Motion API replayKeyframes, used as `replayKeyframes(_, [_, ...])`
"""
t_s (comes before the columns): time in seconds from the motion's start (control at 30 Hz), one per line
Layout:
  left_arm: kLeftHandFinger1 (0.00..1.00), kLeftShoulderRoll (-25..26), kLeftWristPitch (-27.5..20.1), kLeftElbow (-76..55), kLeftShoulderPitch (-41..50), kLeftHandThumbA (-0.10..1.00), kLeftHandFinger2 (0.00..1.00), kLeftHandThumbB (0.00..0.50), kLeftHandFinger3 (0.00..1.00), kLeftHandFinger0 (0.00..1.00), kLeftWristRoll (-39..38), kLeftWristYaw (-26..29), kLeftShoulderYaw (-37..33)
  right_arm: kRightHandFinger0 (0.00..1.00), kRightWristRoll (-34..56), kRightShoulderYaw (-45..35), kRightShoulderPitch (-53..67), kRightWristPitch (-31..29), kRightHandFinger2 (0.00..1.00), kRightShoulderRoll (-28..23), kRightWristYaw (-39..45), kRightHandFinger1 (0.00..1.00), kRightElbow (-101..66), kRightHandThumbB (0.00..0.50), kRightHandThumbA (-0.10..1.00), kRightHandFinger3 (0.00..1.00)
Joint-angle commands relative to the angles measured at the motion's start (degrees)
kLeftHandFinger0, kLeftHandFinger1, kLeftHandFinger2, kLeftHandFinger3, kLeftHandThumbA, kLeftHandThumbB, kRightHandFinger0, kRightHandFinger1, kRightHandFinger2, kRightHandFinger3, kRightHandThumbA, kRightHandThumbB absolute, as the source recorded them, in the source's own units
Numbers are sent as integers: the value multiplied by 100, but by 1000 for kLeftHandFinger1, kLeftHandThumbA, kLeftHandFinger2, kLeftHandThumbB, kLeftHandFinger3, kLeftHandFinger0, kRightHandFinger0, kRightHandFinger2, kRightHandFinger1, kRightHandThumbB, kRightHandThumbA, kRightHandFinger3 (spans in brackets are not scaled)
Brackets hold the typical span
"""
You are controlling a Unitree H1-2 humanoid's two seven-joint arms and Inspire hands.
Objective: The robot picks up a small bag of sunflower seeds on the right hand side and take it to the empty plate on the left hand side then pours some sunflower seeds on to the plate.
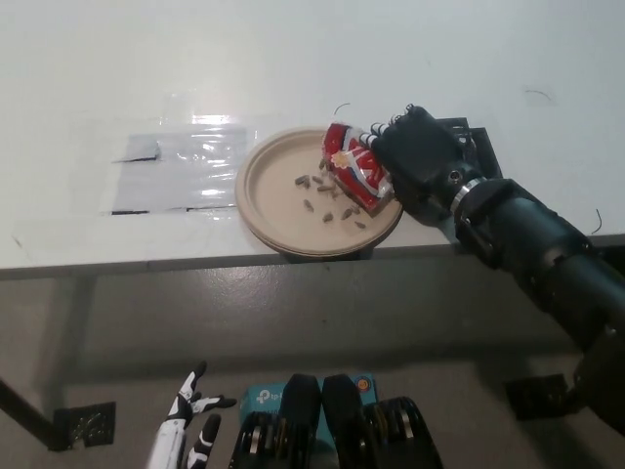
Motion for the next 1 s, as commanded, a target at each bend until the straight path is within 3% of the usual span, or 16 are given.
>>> replayKeyframes(0.0, [760, 58, -216, -93, -67, 1000, 629, 65, 1000, 1000, 79, 188, -21, 0, -250, 102, -443, 88, 562, -79, -167, 13, 29, 257, -100, 430])
replayKeyframes(0.17, [749, 78, -216, -73, -87, 1000, 623, 55, 1000, 1000, 70, 242, -65, 0, -443, 227, -511, 241, 453, -87, -246, 0, 30, 282, -100, 232])
replayKeyframes(0.3, [757, 77, -216, -104, -90, 1000, 622, 55, 1000, 1000, 49, 211, -64, 0, -414, 210, -512, 216, 533, -92, -176, 11, 6, 250, -100, 241])
replayKeyframes(0.43, [711, 108, -216, -108, -89, 1000, 585, 41, 1000, 1000, 60, 226, -95, 0, -543, 280, -494, 296, 528, -99, -327, 1, 8, 269, -100, 208])
replayKeyframes(0.5, [701, 130, -216, -98, -80, 1000, 578, 38, 1000, 1000, 34, 223, -108, 0, -692, 400, -497, 385, 517, -102, -400, 0, 18, 255, -100, 193])
replayKeyframes(0.6, [732, 107, -216, -88, -74, 1000, 597, 49, 1000, 1000, 16, 220, -92, 0, -1009, 724, -595, 638, 572, -98, -370, 37, 58, 260, -100, 184])
replayKeyframes(0.97, [715, 110, -216, -98, -109, 1000, 589, 47, 1000, 1000, 50, 234, -135, 0, -1389, 1287, -870, 571, 516, -192, -344, 54, 24, 293, -100, 196])
